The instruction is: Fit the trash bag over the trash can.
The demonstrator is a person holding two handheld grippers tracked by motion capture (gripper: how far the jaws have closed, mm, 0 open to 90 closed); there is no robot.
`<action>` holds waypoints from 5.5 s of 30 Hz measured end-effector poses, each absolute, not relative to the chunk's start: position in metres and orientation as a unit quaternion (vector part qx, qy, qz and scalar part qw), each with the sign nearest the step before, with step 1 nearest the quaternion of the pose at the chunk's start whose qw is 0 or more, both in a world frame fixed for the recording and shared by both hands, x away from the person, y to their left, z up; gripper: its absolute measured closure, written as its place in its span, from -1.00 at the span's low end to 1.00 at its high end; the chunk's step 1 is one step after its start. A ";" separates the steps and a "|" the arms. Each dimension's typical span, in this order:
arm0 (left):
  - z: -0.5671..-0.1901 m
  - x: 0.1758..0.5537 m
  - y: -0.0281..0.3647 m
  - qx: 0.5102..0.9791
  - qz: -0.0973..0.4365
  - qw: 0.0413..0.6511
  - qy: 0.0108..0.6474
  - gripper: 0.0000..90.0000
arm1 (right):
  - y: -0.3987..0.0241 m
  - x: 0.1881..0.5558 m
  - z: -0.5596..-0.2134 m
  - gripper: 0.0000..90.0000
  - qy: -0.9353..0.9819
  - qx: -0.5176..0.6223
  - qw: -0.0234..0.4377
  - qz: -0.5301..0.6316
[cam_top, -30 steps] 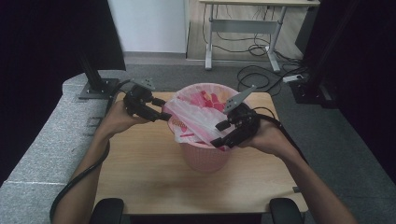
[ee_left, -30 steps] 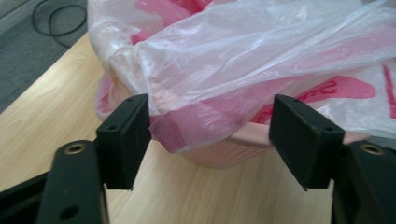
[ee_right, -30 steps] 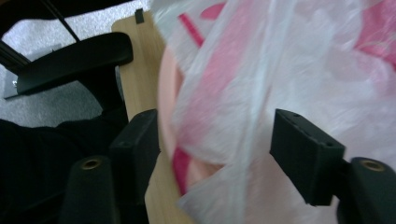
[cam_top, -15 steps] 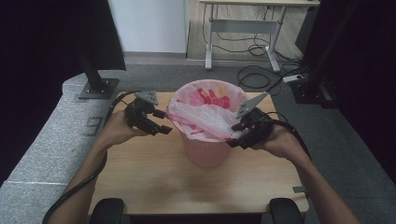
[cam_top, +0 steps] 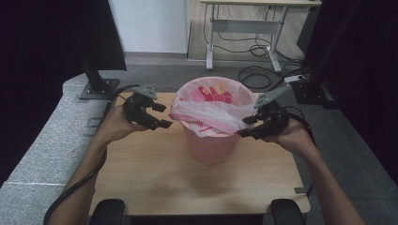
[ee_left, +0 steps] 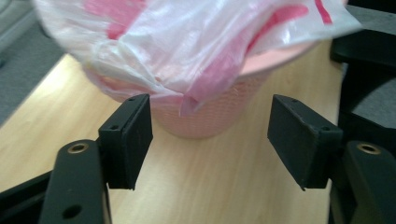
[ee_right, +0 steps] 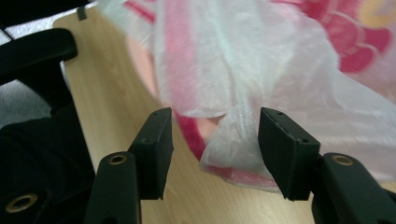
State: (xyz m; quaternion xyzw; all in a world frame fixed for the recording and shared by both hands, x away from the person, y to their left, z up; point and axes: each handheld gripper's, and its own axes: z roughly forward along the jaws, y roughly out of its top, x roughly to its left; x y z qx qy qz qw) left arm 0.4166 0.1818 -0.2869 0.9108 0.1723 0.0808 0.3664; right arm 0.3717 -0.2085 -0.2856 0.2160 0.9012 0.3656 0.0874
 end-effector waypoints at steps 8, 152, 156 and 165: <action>-0.303 0.432 0.165 0.923 0.109 0.327 0.172 -0.24 | -0.188 0.361 -0.286 0.05 0.910 0.187 0.102 0.356; -0.371 0.391 0.161 0.897 0.025 0.414 0.155 0.09 | -0.230 0.351 -0.390 0.13 0.879 0.263 0.065 0.393; -0.371 0.386 0.175 0.888 0.040 0.423 0.174 -0.21 | -0.234 0.343 -0.377 -0.10 0.879 0.244 0.063 0.405; -0.429 0.381 0.194 0.885 0.075 0.401 0.226 -0.77 | -0.232 0.335 -0.342 -0.23 0.880 0.214 0.051 0.422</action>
